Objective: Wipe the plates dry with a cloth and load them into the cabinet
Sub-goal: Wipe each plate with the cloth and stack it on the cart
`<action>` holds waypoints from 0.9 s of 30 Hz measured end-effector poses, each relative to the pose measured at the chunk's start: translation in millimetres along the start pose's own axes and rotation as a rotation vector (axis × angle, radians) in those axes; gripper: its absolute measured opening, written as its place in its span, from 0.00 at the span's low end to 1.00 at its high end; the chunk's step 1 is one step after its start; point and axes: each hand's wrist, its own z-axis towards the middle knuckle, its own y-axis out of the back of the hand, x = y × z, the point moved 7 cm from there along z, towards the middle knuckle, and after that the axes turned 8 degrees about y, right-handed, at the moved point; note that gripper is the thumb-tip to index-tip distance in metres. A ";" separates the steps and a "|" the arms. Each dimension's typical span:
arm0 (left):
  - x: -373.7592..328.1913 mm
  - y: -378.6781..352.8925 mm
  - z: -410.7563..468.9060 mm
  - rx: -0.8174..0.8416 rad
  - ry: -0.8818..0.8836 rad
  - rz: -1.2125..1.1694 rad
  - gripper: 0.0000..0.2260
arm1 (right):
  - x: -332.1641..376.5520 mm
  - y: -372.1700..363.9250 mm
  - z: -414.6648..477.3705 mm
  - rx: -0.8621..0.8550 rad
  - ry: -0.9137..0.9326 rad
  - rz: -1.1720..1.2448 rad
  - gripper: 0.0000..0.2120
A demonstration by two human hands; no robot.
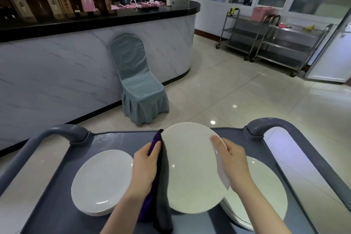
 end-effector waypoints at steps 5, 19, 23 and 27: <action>-59.0 -19.8 -1.2 0.268 -0.410 0.460 0.11 | 14.2 -26.5 -3.6 0.286 0.142 -0.175 0.23; -24.5 -2.0 3.0 0.126 -0.191 0.287 0.17 | -1.2 -7.3 -4.8 0.130 0.039 -0.068 0.23; -46.1 -33.6 -0.9 0.433 -0.402 0.536 0.12 | 15.3 -39.8 -8.4 0.417 0.199 -0.241 0.25; -36.2 -11.3 7.9 0.199 -0.277 0.330 0.13 | 12.1 -20.5 3.1 0.205 0.147 -0.159 0.25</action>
